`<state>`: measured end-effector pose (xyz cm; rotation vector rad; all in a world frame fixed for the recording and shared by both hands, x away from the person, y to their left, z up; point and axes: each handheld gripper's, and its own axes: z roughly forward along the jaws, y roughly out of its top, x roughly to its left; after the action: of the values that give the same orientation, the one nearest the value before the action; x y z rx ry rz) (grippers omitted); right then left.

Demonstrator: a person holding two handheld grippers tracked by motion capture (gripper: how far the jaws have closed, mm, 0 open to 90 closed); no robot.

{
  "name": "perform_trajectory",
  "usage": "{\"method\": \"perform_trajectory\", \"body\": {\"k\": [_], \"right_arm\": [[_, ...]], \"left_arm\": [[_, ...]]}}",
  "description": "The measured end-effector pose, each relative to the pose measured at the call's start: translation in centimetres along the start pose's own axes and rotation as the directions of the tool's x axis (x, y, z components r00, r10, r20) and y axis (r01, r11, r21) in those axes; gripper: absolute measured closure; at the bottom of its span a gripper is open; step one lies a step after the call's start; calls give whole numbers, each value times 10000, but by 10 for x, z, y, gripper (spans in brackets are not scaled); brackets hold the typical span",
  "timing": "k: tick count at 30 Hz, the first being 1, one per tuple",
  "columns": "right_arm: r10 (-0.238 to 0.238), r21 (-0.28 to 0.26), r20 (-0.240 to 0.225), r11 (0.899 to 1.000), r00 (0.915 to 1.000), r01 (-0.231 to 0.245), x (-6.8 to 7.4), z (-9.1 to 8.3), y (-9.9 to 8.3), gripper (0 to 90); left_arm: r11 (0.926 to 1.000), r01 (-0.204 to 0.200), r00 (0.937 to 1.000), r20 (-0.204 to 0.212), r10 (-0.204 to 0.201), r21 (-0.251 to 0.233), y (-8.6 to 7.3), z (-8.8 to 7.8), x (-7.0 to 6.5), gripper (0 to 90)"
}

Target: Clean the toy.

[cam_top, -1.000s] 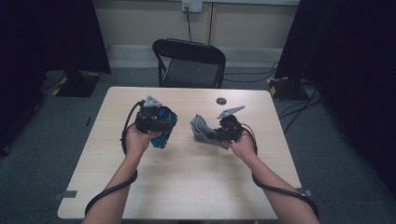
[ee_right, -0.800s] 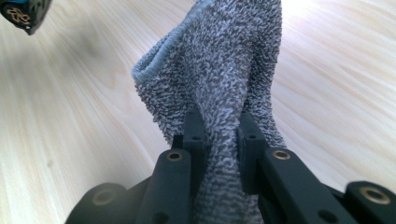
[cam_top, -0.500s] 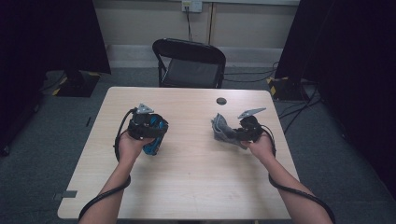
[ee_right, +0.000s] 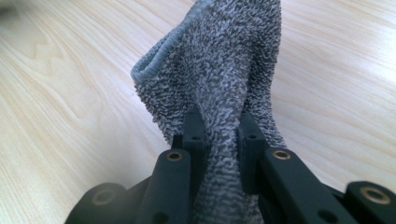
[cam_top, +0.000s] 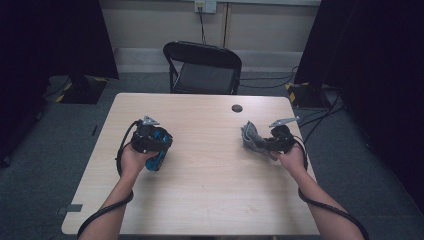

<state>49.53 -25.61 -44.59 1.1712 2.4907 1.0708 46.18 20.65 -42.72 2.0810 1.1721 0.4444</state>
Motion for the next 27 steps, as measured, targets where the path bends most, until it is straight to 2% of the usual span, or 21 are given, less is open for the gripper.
{"method": "perform_trajectory", "body": {"k": [6, 16, 27], "right_arm": [[94, 38, 103, 9999, 9999, -94, -5, -1, -4, 782], [451, -59, 304, 9990, 9985, -449, -12, 0, -12, 775], [879, -208, 521, 9960, 9948, -870, -21, 3, -22, 759]], "left_arm": [[9997, 201, 9998, -99, -200, 137, -7, 0, 9, 255], [9988, 484, 9986, -229, -482, 99, -12, 0, 20, 254], [9973, 616, 9976, -349, -602, 403, -15, 21, 24, 254]]}}
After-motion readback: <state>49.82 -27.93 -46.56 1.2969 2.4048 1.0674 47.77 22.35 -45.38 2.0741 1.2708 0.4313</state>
